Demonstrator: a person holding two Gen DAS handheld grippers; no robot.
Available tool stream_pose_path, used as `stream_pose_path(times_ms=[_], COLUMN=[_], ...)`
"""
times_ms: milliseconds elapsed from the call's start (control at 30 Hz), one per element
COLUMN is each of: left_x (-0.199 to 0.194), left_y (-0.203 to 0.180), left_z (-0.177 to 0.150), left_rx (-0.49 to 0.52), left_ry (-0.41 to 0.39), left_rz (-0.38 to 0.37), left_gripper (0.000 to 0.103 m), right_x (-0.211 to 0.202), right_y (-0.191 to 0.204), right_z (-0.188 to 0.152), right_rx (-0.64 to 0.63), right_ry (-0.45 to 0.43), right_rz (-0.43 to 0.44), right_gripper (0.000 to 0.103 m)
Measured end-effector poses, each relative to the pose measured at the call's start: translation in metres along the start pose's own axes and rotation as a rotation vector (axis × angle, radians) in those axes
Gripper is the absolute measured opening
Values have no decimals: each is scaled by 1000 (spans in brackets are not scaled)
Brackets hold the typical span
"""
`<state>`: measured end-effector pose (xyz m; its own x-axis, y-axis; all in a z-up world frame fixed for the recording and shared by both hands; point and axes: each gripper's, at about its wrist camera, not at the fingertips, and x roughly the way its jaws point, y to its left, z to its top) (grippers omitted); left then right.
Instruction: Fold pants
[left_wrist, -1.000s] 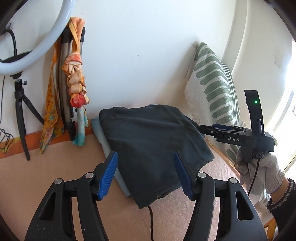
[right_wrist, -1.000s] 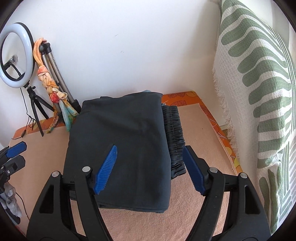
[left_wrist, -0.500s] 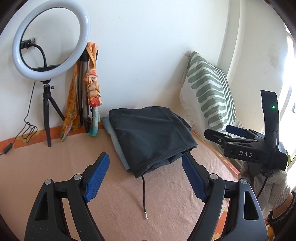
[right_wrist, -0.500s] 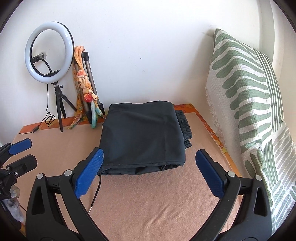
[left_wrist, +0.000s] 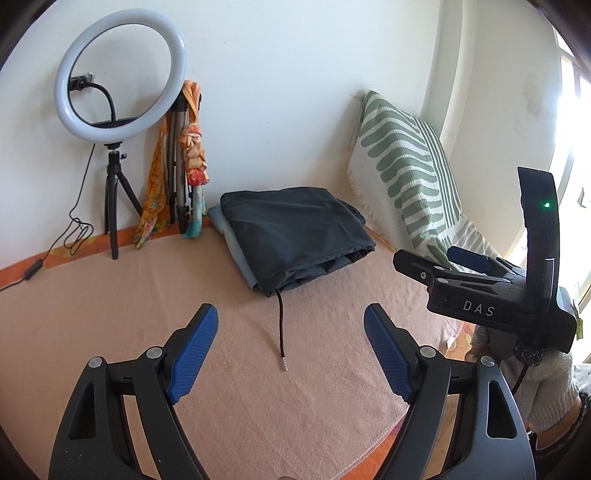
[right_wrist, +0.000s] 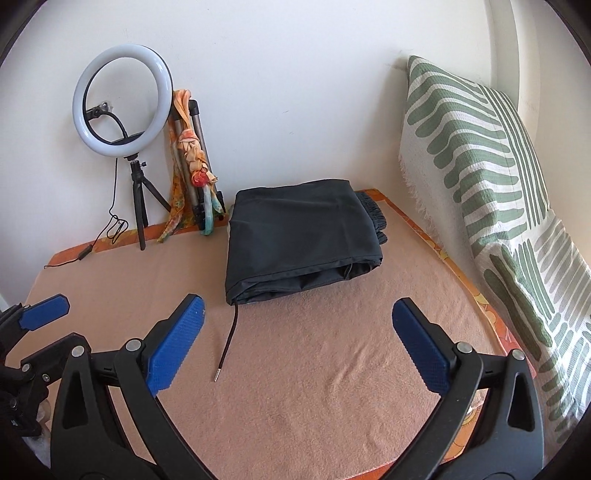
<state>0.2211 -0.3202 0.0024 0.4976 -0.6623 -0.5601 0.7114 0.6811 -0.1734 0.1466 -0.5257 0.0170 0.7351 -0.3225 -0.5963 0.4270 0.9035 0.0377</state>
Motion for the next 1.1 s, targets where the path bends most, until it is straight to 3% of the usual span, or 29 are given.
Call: stream_pose_path(times_ms=[433,1100], left_x=[-15,-20], left_y=[-7,-8], left_z=[-11,-12], left_rx=[32,83], left_ry=[-27,-34], left_rz=[44,129], left_gripper=[84,85], right_x=[-28,-28], right_y=[8,7], right_z=[-20,-25], right_rx=[20,28], right_ry=[-61,-83], right_rz=[-20,-49], right_gripper=[103,103])
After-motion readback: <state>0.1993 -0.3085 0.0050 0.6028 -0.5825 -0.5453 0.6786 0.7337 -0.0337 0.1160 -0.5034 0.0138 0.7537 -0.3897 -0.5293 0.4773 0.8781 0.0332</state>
